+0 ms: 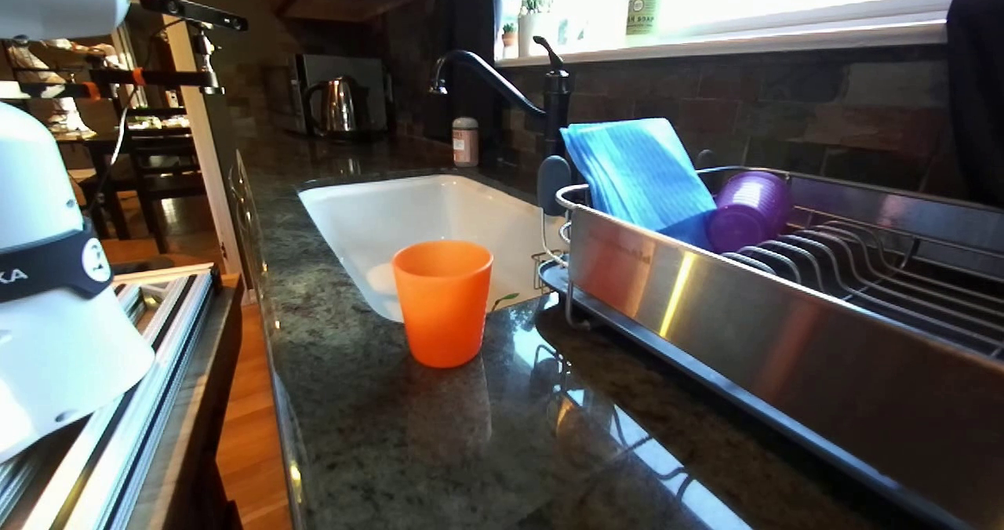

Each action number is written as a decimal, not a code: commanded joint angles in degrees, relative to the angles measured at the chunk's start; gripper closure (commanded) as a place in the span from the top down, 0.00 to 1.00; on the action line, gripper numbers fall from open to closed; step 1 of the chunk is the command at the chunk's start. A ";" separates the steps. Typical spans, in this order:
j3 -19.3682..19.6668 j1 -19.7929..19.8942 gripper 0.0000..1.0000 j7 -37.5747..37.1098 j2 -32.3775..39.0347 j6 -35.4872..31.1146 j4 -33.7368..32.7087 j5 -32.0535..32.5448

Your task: Put the paper towel on the window sill

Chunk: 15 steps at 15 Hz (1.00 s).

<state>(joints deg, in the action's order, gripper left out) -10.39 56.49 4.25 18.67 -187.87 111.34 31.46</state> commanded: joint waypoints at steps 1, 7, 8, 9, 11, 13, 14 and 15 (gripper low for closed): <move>0.06 -0.05 1.00 0.00 0.00 0.00 -0.01 0.00; -0.22 0.31 1.00 0.74 2.81 -2.19 -2.07 0.20; -0.59 0.71 1.00 0.71 3.39 -2.29 -2.38 0.08; -0.30 0.63 1.00 0.55 3.80 -2.22 -2.83 -0.07; -0.72 1.08 1.00 0.44 4.61 -2.06 -3.43 -0.24; -1.16 1.43 0.73 0.47 5.45 -1.89 -4.00 -0.24; -1.15 1.39 0.73 0.41 5.75 -1.72 -4.34 -0.28; -1.09 1.30 0.72 0.27 6.04 -1.68 -4.55 -0.37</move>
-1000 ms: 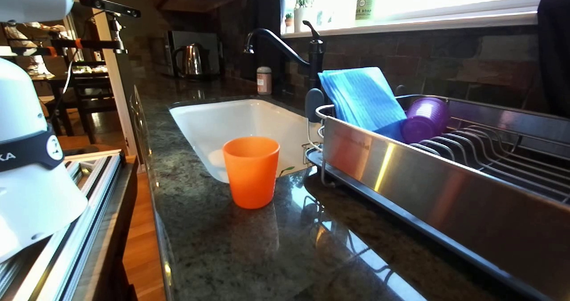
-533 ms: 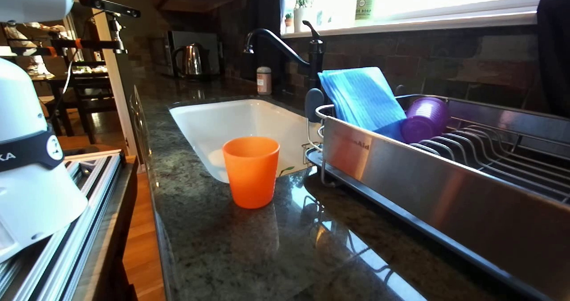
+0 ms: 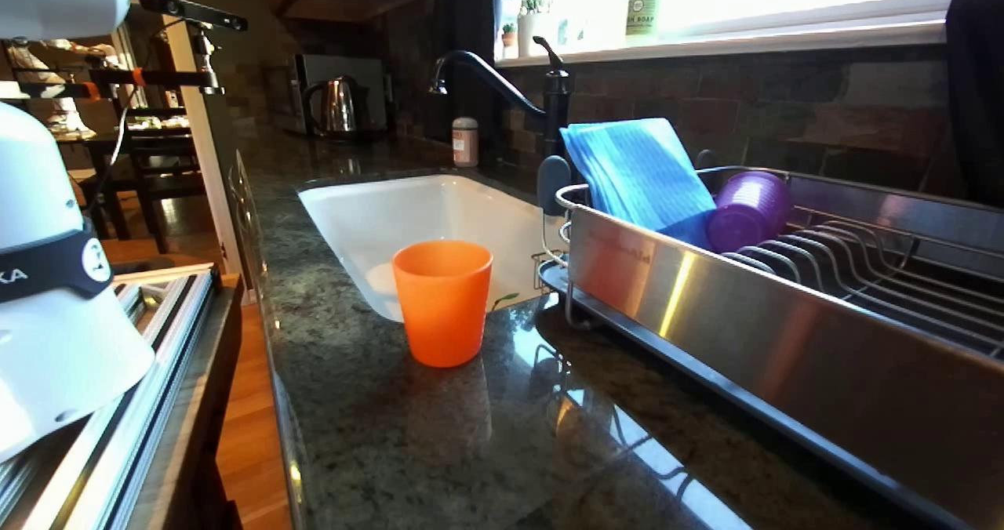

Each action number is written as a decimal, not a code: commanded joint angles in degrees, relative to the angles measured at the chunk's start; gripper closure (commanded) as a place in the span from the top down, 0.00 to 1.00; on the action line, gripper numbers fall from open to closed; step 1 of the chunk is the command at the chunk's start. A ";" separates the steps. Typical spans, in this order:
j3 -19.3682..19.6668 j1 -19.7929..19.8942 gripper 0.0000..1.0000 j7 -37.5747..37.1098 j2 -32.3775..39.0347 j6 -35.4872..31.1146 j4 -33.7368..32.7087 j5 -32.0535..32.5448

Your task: Put the paper towel on the window sill

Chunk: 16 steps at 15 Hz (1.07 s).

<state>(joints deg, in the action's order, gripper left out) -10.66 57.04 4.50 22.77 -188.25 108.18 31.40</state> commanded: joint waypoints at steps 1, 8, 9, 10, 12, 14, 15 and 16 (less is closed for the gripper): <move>-0.77 0.63 0.64 -0.23 2.13 -0.98 -1.68 -0.51; -5.55 3.92 0.12 -0.95 1.85 1.17 -1.91 -1.23; -6.54 4.53 0.06 -1.13 1.49 1.58 -1.59 -1.13; -7.00 4.70 0.06 -1.21 0.83 1.76 -1.08 -0.91; -5.10 3.08 0.04 -1.23 -0.62 1.47 -0.64 -0.46; -2.55 1.02 0.06 -1.18 -2.10 0.99 -0.22 -0.02; -0.99 -0.29 0.05 -1.15 -2.64 0.48 0.02 0.24; -0.85 -0.51 0.04 -0.95 -3.12 0.54 0.27 0.49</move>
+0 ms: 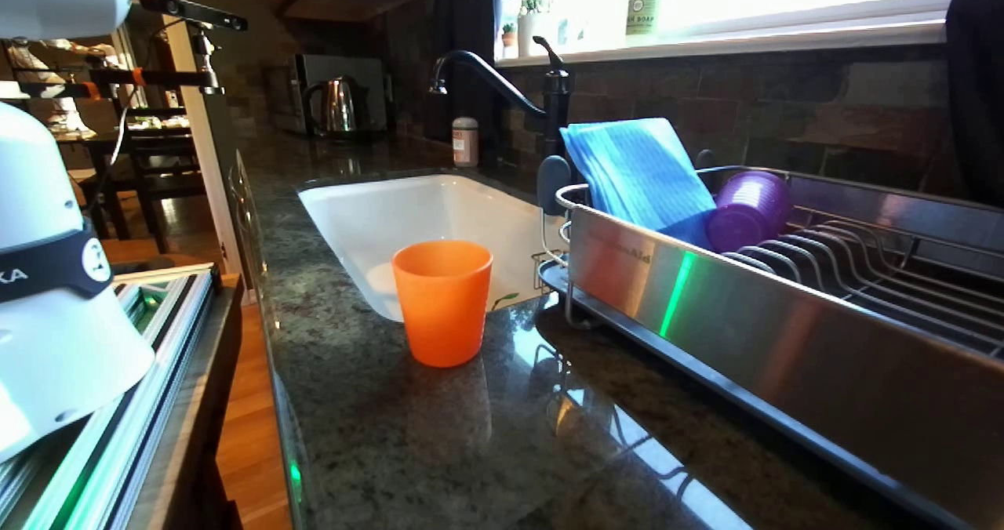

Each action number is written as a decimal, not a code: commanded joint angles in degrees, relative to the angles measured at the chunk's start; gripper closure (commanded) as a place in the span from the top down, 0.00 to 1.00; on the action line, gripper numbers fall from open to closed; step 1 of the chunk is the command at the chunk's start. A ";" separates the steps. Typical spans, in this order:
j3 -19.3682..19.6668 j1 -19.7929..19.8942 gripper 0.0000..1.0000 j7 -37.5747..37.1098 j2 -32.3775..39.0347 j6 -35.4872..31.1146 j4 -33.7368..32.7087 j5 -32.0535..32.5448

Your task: Put the paper towel on the window sill

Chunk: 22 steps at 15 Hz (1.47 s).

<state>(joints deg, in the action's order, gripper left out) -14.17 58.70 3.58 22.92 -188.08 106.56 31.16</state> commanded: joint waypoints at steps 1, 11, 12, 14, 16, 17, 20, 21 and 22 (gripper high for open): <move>3.11 -2.72 0.04 0.11 -3.72 0.09 2.20 0.97; 0.68 -4.00 0.05 1.13 -11.62 -0.87 7.48 3.65; 1.06 -4.36 0.05 1.37 -12.91 -0.51 7.87 4.22; 2.99 -5.81 0.05 1.55 -15.59 -0.18 8.79 5.60; 3.98 -6.61 0.05 1.84 -18.12 -0.01 9.62 7.27; 3.90 -6.75 0.05 1.88 -19.25 -0.11 10.04 7.98; 3.22 -7.22 0.05 1.63 -22.93 -0.69 11.27 9.85; 9.61 -14.58 0.05 6.14 -24.49 -1.27 12.43 5.39; 10.67 -16.27 0.05 7.02 -25.74 -1.35 12.67 5.32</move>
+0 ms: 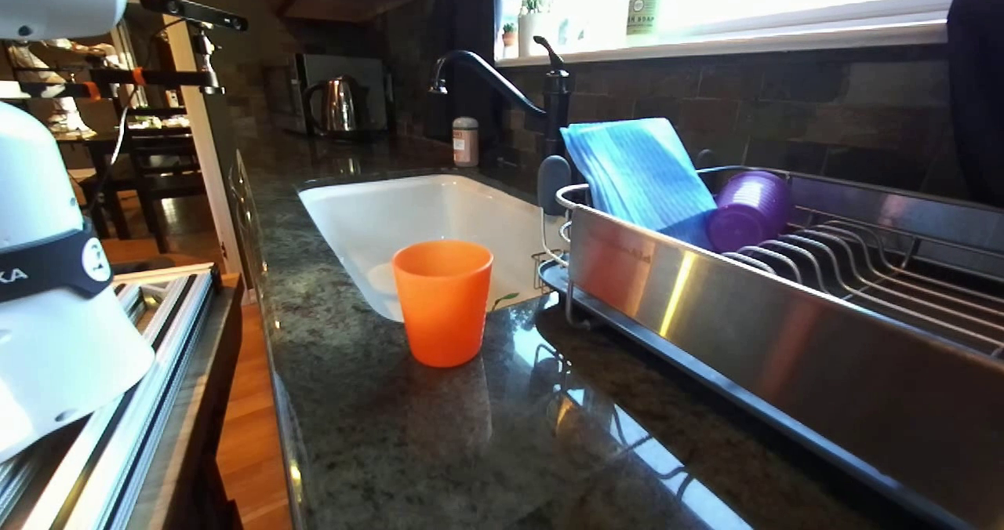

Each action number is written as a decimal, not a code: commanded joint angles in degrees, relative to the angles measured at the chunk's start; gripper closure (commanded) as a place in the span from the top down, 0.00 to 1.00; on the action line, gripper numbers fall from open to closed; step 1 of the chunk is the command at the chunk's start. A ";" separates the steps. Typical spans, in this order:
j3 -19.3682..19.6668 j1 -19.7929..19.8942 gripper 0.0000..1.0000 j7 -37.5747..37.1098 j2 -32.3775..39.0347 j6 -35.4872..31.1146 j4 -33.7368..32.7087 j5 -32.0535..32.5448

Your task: Put the paper towel on the window sill

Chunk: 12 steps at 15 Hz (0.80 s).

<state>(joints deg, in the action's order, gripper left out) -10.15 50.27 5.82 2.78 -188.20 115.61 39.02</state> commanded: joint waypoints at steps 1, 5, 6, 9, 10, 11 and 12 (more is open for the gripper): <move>8.75 -10.57 0.05 6.31 -6.90 -1.08 3.79 -2.79; 5.04 -10.13 0.05 4.08 -10.57 -1.35 4.00 1.99; 4.29 -10.25 0.05 3.81 -11.15 -1.39 4.00 1.91; 2.90 -13.08 0.05 2.95 -12.14 -2.23 5.08 -0.21; 2.98 -14.83 0.05 2.15 -12.22 -2.70 5.83 -1.31; 3.36 -17.04 0.05 1.31 -12.10 -2.87 6.48 -2.45; 4.15 -19.83 0.05 0.29 -11.85 -2.98 7.15 -3.69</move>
<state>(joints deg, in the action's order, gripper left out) -7.42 35.76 7.84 -7.89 -188.83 119.59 38.47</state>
